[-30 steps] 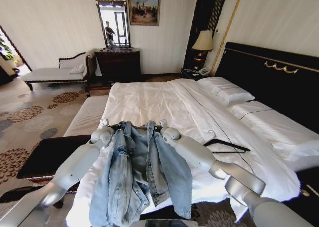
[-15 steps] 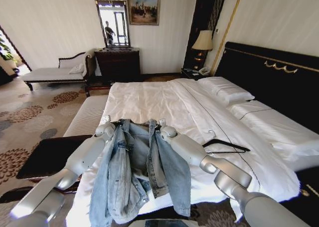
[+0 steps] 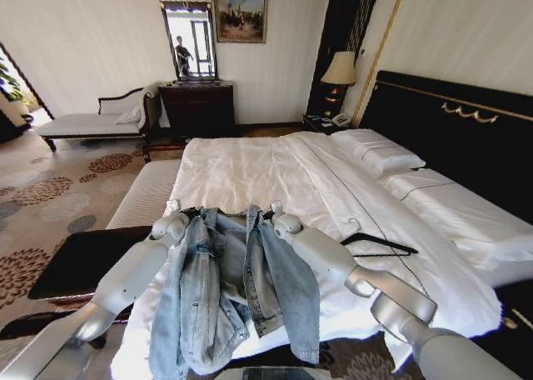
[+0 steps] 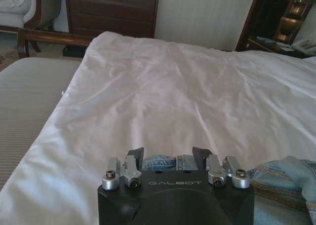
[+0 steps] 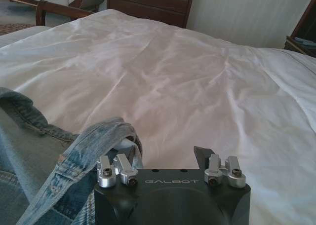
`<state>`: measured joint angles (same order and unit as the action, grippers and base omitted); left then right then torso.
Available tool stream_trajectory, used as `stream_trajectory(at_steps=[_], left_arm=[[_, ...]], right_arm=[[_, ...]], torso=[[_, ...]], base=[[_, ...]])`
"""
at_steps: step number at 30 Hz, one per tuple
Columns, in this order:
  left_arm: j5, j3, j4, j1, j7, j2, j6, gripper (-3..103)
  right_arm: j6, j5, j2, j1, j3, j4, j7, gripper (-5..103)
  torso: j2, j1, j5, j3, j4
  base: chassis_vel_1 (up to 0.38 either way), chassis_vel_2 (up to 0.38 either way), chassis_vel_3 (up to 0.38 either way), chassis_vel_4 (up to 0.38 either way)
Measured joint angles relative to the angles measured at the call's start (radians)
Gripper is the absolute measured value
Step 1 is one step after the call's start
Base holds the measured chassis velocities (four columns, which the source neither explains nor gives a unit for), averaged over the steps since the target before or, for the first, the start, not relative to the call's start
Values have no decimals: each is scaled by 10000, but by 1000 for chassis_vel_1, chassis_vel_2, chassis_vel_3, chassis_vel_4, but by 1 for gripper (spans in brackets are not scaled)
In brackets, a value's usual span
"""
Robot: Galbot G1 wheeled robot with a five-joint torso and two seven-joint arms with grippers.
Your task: Pick up the clothes from the bed and hang them on the clothes hanger.
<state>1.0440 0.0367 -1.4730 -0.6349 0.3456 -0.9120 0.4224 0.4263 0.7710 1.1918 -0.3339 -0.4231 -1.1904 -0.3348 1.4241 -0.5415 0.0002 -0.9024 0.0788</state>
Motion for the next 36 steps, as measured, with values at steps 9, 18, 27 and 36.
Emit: stream_trajectory(at_steps=[9,18,27,36], left_arm=[[-147,3413,-3471,-3712,-33,1171,-137,92],[-864,5462,-5803,-7811,-627,606,-616,100],[-1832,6016,-6749,-10277,-1921,-840,-1559,100],[-2678,6111,-7030,-11822,-2490,-1577,-2165,100]], right_arm=[[-4,111,-2290,-1566,1308,-2700,-27,98],[-320,-637,-3907,-5636,4824,-5821,474,100],[-1195,-2017,-4103,-8144,6294,-6563,819,100],[-1394,-1895,-3999,-9509,7030,-6728,889,100]], torso=[[1,2,2,2,0],[3,3,-3,2,9],[3,3,-1,1,-4],[1,1,1,0,0]], base=[[0,0,0,0],[0,0,0,0],[-5,-5,-7,-5],[0,0,0,0]])
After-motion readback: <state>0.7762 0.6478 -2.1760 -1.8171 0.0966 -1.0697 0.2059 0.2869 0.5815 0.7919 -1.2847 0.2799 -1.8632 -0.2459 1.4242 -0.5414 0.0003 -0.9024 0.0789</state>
